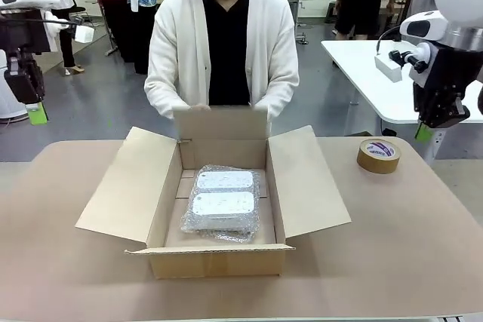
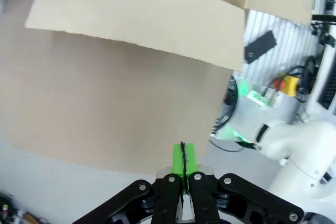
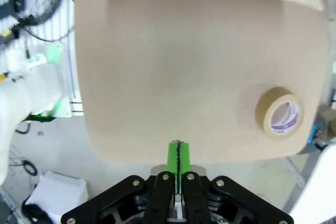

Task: Wrap the clocks to prevent damage.
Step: Once the human has placed the objects inside and stepped back, release both hands from the side flaps of the Package Box.

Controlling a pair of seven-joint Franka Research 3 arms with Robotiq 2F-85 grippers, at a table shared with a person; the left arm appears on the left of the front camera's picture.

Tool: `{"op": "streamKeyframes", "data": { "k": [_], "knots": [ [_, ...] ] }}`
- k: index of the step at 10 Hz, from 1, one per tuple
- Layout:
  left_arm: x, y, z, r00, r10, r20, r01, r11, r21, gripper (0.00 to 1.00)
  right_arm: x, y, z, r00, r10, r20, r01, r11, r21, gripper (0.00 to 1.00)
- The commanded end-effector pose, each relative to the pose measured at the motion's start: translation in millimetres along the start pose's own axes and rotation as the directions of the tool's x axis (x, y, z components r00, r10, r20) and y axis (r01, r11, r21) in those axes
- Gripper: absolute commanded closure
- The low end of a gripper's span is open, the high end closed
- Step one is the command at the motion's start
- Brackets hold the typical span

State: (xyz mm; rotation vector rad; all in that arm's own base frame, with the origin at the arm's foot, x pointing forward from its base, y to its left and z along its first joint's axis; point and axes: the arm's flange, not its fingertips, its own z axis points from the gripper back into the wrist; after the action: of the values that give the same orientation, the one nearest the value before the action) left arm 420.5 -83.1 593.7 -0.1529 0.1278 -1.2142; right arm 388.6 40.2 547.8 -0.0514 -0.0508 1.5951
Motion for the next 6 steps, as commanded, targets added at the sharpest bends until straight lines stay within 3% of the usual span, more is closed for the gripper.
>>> {"op": "streamKeyframes", "data": {
  "k": [1, 4, 6],
  "knots": [
    [-4, -12, -21, 0.994, -0.105, 0.031, 0.100, 0.983, 0.152, 1.00, 4, -7, -10, 0.998, 0.038, 0.054, -0.039, 0.999, 0.007, 0.99],
    [19, -16, -28, 0.988, -0.149, 0.045, 0.139, 0.973, 0.183, 1.00, 11, -23, -15, 0.999, 0.005, 0.049, -0.008, 0.998, 0.061, 0.99],
    [10, -12, -14, 0.993, -0.108, 0.037, 0.101, 0.982, 0.162, 1.00, 5, -6, -10, 0.999, 0.020, 0.027, -0.020, 1.000, 0.022, 0.99]
  ]
}}
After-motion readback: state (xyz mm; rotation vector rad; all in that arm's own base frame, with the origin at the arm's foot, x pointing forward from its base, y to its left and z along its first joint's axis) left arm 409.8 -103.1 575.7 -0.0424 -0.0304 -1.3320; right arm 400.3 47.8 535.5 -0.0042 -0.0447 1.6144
